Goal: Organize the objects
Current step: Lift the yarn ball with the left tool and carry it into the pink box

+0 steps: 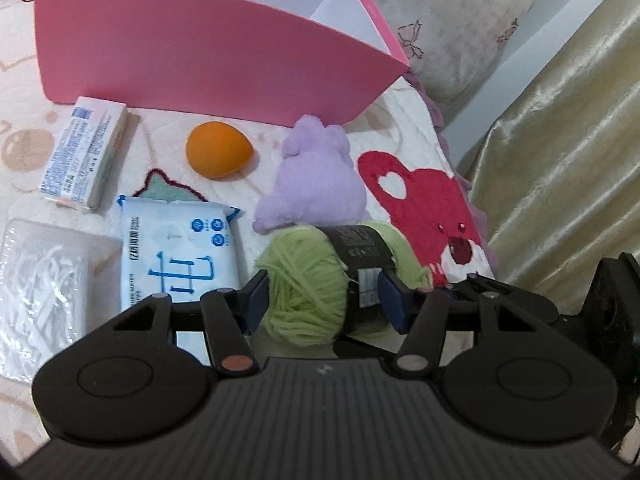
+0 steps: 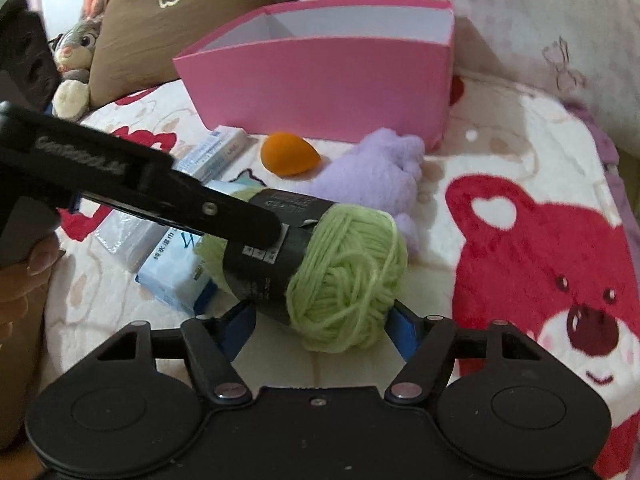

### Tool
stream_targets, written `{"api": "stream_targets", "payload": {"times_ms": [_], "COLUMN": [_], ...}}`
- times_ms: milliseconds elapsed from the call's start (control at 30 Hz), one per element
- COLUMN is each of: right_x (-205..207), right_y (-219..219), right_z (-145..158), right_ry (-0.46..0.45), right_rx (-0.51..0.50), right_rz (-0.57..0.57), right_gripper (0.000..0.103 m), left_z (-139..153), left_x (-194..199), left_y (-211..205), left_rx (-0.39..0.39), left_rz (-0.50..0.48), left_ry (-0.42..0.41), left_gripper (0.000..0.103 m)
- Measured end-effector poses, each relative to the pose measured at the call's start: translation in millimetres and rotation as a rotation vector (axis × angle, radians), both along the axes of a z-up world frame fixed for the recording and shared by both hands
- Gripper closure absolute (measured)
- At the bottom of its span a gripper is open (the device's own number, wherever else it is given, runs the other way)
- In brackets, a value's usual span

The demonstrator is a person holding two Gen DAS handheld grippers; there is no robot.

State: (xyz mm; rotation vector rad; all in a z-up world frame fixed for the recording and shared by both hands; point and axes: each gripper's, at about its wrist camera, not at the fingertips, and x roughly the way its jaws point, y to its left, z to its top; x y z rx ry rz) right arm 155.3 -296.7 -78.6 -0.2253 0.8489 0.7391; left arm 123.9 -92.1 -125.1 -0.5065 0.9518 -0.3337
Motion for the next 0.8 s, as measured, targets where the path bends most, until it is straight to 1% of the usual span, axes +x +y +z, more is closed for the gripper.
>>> {"api": "stream_targets", "payload": {"times_ms": [67,200,333,500,633,800], "right_x": [-2,-5,-10,-17,-30,-48], "right_y": [1,0,-2,-3,-3,5], "right_z": [2,8,15,25,37,60], "right_ry": [-0.010,-0.014,-0.022,-0.025,-0.056,-0.119], "right_rx": [0.002,0.023,0.038,0.063,0.066,0.078], "right_rz": [0.004,0.013,0.016,0.016,0.024,0.012], "right_gripper": [0.031,0.031,0.031,0.027,0.027,0.027], "left_z": [0,6,15,31,46,73], "left_x": [-1,-5,-10,-23,-36,-50], "left_y": [-1,-7,-9,-10,-11,-6], "left_rx": [-0.023,0.011,0.023,0.048,0.085,0.127], "left_rz": [0.003,-0.024,-0.042,-0.077,-0.106,-0.126], "left_ry": [0.001,-0.017,-0.031,-0.072,-0.107,-0.159], "left_gripper": [0.047,0.047,0.047,0.047,0.047,0.047]}}
